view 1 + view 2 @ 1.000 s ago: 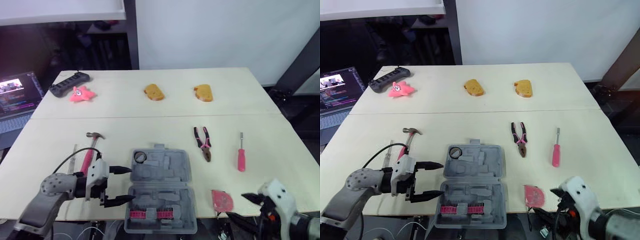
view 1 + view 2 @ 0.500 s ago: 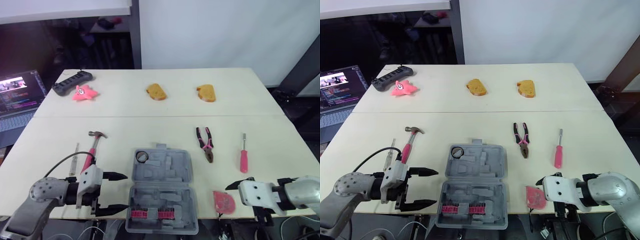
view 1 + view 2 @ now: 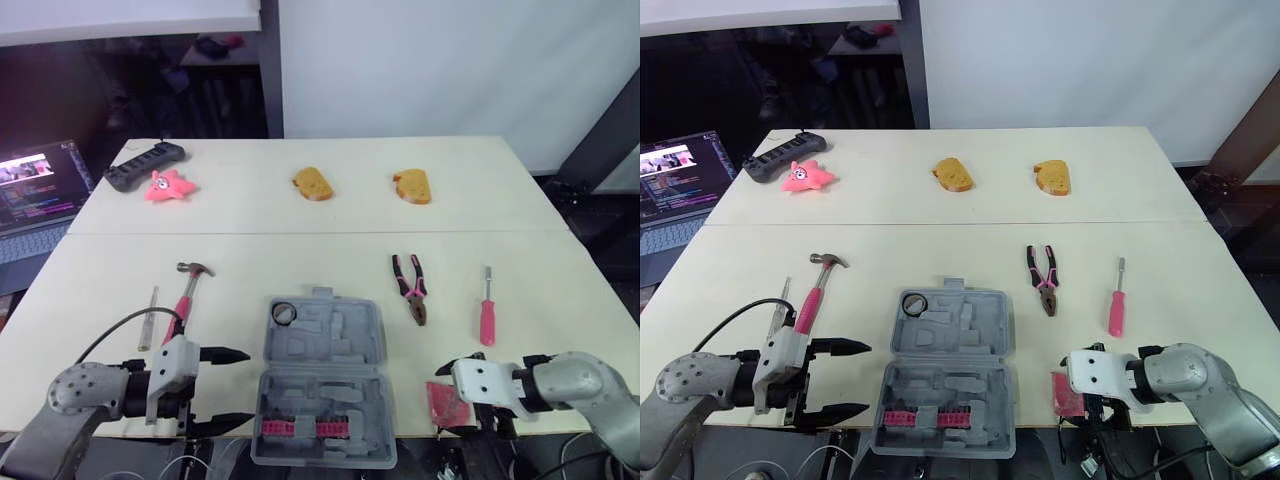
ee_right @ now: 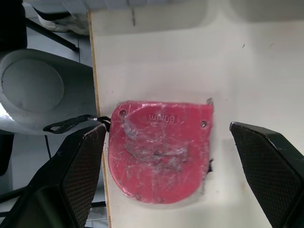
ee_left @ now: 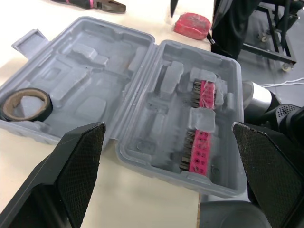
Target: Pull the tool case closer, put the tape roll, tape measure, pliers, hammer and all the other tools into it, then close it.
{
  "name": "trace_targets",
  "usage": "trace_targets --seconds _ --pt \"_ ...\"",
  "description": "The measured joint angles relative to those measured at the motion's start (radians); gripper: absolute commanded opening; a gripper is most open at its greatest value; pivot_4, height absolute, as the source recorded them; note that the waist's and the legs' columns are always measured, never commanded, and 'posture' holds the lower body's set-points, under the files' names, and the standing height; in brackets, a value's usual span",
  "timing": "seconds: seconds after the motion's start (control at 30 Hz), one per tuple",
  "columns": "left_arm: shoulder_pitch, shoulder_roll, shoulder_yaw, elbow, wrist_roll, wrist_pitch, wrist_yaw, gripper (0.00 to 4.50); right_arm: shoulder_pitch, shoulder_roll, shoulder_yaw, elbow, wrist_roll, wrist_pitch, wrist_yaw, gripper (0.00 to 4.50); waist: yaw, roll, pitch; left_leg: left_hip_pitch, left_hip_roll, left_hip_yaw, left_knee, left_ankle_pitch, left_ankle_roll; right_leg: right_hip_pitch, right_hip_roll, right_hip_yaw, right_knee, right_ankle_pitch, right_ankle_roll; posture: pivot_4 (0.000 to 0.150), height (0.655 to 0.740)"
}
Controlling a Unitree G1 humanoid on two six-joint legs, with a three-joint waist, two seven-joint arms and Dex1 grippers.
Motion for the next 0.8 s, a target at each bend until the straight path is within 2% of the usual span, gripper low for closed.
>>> trace_targets --seconds 0.27,0.43,0.67,0.8 --pt "-0.018 0.000 0.000 0.000 0.000 0.000 0.002 4.50 0.003 0.008 0.020 0.025 -0.021 0.003 -0.016 4.42 0.000 0.000 0.000 0.000 0.000 0.000 0.000 0.000 0.000 0.000 0.000 0.000 0.000 0.000 0.000 0.150 0.7400" --pt "-0.023 0.000 0.000 0.000 0.000 0.000 0.003 4.50 0.002 0.017 0.026 0.034 -0.023 0.002 -0.031 2.91 0.000 0.000 0.000 0.000 0.000 0.000 0.000 0.000 0.000 0.000 0.000 0.000 0.000 0.001 0.002 0.150 0.7400" --pt "-0.023 0.000 0.000 0.000 0.000 0.000 0.004 4.50 0.006 0.017 0.022 0.020 -0.008 0.014 -0.031 2.92 -0.001 0.000 0.000 0.000 0.000 0.000 0.000 0.000 0.000 0.000 0.000 0.000 0.000 0.001 0.002 0.150 0.7400" --pt "-0.022 -0.004 0.005 0.001 -0.001 0.004 0.024 4.50 -0.003 0.017 -0.010 -0.069 0.045 0.073 -0.017 2.92 -0.002 0.000 0.000 0.000 0.000 0.000 0.000 0.000 0.000 0.000 0.000 0.000 0.000 0.002 0.003 0.150 0.7400"
